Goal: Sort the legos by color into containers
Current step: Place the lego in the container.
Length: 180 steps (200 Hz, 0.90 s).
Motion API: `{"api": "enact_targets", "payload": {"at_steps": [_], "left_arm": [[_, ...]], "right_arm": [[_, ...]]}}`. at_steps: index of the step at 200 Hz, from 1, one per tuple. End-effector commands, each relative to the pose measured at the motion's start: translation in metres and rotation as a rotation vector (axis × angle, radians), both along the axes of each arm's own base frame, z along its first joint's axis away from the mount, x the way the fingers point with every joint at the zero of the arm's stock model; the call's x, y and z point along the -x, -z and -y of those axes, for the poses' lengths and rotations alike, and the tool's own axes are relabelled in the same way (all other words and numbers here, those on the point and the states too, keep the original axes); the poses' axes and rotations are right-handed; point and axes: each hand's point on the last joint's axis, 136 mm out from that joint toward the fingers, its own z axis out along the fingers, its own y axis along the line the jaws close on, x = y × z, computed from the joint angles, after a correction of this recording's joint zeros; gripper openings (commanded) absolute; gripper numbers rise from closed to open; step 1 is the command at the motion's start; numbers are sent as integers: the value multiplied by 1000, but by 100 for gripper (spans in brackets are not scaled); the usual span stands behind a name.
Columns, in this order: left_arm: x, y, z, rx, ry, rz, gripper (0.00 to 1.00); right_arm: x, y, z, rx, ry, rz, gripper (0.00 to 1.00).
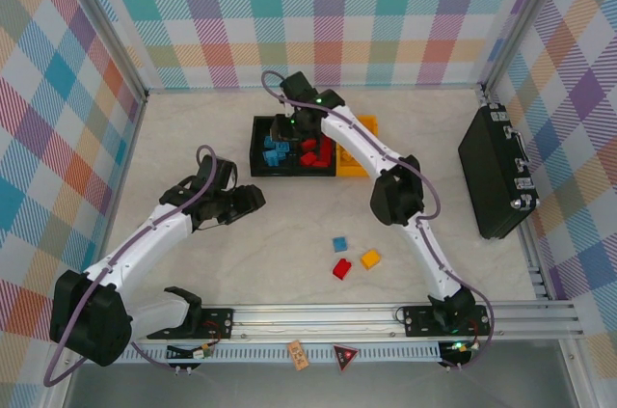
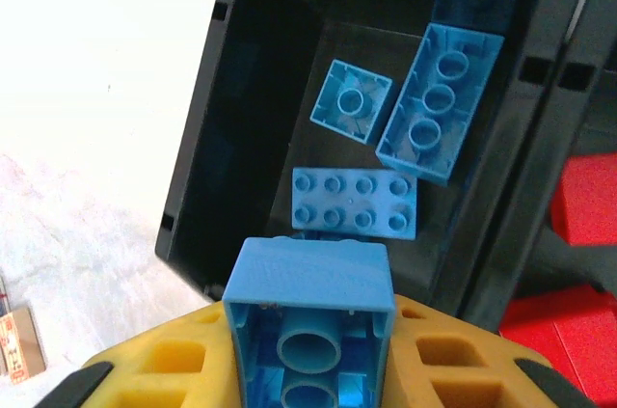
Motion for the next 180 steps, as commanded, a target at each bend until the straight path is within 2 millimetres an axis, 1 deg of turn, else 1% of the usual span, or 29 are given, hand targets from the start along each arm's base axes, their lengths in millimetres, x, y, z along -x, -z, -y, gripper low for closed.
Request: {"api": "enact_targets", "payload": {"at_steps": [1, 8, 46, 73, 87, 106, 120, 139, 153, 180], "left_arm": [[7, 4, -8, -7, -32, -25, 57], [7, 3, -8, -6, -32, -25, 57], [7, 5, -8, -6, -36, -31, 57], [7, 6, -7, 6, -43, -34, 57], [7, 6, -6, 8, -42, -35, 57], [6, 5, -6, 9, -39, -34, 57], [5, 4, -5, 13, -37, -33, 57], [3, 4, -2, 20, -31, -33, 57], [3, 4, -1, 23, -29, -34, 57], [0, 2, 2, 29, -16, -25, 57]], "right_arm": [[-4, 3, 2, -11, 9, -23, 25], [-6, 5, 2, -13, 12, -20, 26], [-16, 3, -1, -28, 19, 17, 29], [-23, 5, 1, -28, 34, 28, 30], [-26, 7, 2, -25, 44, 32, 40], [-28, 4, 3, -28, 49, 39, 45], [-29, -2, 3, -33, 51, 54, 49], [-30, -15, 4, -37, 47, 81, 50], [-28, -28, 6, -41, 41, 100, 50], [-16, -52, 12, -44, 20, 109, 50]]}}
